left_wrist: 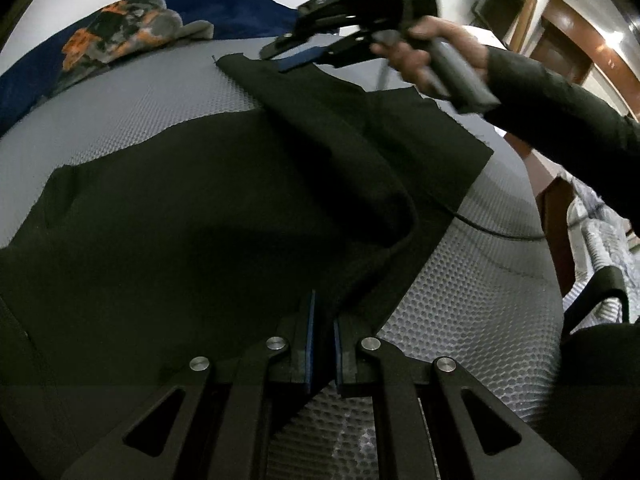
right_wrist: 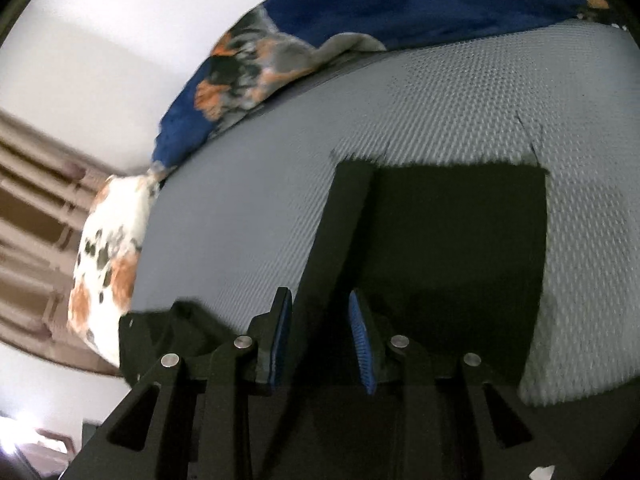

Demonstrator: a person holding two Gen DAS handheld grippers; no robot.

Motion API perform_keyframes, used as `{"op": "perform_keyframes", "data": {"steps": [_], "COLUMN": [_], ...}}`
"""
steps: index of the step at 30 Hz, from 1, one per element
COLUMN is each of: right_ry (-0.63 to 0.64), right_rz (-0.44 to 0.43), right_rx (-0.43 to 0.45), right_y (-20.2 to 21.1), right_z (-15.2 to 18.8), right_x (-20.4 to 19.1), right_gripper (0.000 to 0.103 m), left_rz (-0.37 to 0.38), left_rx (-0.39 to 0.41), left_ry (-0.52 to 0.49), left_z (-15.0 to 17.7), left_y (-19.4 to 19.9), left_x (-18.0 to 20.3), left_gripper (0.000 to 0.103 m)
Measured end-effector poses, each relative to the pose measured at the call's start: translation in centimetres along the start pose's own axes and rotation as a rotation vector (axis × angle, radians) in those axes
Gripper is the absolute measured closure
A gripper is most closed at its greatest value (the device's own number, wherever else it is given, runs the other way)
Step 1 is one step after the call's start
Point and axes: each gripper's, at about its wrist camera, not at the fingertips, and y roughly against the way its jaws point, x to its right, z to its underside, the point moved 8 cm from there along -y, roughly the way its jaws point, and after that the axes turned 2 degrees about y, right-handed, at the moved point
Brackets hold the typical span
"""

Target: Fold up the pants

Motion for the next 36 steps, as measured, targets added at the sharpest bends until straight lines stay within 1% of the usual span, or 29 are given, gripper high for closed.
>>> {"op": "perform_keyframes", "data": {"steps": [4,7,9,10,11,12,14,16,19,22,24,26,28,30,32,35,36], "right_ry": [-0.033,-0.046,-0.062,-0.065,-0.060,-0.050,-0.024,0.016,0.043,0.028,0.002,-0.036,-0.079,-0.136,-0.206,-0.277,-0.298], "right_rz": [0.011,0.006,-0.012,-0.019,-0.013,-0.011,0.005,0.052,0.133,0.224,0.299,0.366,0.429,0.466,0.501,0.536,0.533], "right_rx": [0.005,0.015,0.017,0.018,0.026,0.032,0.066,0.104,0.177,0.258,0.299,0.321,0.327,0.319,0.293,0.255,0.249], "right_y": [-2.0,-2.8,-3.4,-3.6,-3.7,-3.5,-2.5,-0.6,4.4,11.1,15.6,19.6,22.1,23.7,24.1,23.3,22.9], "right_z": [-2.9,-4.5,-5.5,-5.8,-6.2,-6.3,-6.5,-6.4,-5.5,-3.3,-1.0,2.3,5.6,9.4,13.0,16.8,17.5], "right_x": [0.7,1.3,1.3,1.2,1.1,0.9,0.2,-0.1,0.5,2.4,4.3,6.6,8.8,11.2,13.6,16.1,16.5], "right_gripper": [0.074,0.074,0.074,0.080,0.094,0.097,0.098,0.099,0.099,0.099,0.099,0.099,0.099,0.100,0.100,0.100,0.100], "left_rz": [0.017,0.029,0.034,0.036,0.037,0.038,0.038,0.038,0.033,0.025,0.021,0.015,0.008,-0.004,-0.018,-0.048,-0.061], "left_rx": [0.000,-0.002,-0.005,-0.006,-0.007,-0.008,-0.010,-0.012,-0.015,-0.013,-0.012,-0.008,-0.008,-0.006,-0.009,-0.030,-0.040], "left_ry": [0.022,0.037,0.046,0.050,0.054,0.055,0.057,0.057,0.048,0.031,0.021,0.002,-0.017,-0.036,-0.053,-0.086,-0.101], "left_z": [-0.1,-0.1,-0.1,0.0,0.0,0.0,-0.1,-0.1,-0.1,-0.1,-0.1,-0.2,-0.3,-0.4,-0.4,-0.2,0.0], "left_y": [0.0,0.1,0.0,0.0,-0.1,-0.1,-0.1,-0.3,-0.2,-0.1,-0.1,0.0,0.0,0.0,-0.1,-0.6,-0.8], "left_x": [-0.2,-0.4,-0.4,-0.4,-0.5,-0.5,-0.5,-0.6,-0.6,-0.4,-0.3,-0.1,0.1,0.4,0.5,1.0,1.1], "left_gripper": [0.095,0.095,0.095,0.095,0.095,0.095,0.095,0.095,0.095,0.095,0.095,0.095,0.095,0.095,0.095,0.094,0.094]}}
